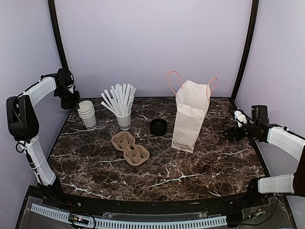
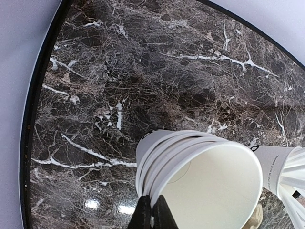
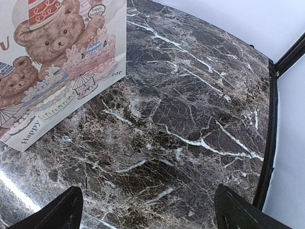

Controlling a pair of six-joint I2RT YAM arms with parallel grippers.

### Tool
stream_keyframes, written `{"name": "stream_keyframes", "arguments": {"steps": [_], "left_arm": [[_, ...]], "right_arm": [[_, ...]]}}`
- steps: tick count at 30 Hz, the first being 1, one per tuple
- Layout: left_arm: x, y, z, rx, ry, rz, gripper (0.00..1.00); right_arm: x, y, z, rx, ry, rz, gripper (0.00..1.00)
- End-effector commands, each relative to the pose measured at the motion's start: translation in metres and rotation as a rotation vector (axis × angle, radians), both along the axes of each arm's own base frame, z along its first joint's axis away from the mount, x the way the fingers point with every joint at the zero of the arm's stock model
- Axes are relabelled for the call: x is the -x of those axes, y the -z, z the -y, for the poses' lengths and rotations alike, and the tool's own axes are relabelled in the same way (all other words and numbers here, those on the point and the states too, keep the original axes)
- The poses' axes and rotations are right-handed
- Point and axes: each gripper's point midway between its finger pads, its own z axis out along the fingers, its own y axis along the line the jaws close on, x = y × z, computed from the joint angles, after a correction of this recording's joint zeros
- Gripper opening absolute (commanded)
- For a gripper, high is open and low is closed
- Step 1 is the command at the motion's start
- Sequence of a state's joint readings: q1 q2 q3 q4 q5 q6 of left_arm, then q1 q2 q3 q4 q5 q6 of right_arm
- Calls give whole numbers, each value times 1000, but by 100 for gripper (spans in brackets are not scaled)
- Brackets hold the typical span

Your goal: Pack the takeout coffee

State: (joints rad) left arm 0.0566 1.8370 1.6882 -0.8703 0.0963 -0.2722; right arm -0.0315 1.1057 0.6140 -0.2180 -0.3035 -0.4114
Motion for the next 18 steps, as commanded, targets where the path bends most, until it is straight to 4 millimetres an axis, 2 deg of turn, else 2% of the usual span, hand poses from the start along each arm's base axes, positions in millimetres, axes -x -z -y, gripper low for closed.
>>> {"name": "stream_keyframes", "arguments": {"steps": [1,7,9,12,14,16,17,18], "left_arm": [[-2,-24,1,3,9,34,2],[-3,-55,4,13,18,112,0],[-4,-60,13,87,41,134,0],[-7,-41,1,-23,22,65,0],[-6,-34,6,42,27,26,0],[-10,-40,14,68,34,59,0],[-12,-46,-3,-58,-8,69,0],[-13,-46,-2,-115,2,54,0]], "right_arm": [[-4,-7,-4,-3,-20,26,98],[-4,-6,-4,-1,-21,26,98],[-4,-5,-4,-1,-21,23,98],[-4,-5,-5,-1,-24,22,98],[-3,-6,-6,-2,-27,23,98],[-3,-6,-6,-1,-27,22,98],[-3,-6,-6,-2,-27,21,98],[-3,-6,-5,0,-25,22,98]]}}
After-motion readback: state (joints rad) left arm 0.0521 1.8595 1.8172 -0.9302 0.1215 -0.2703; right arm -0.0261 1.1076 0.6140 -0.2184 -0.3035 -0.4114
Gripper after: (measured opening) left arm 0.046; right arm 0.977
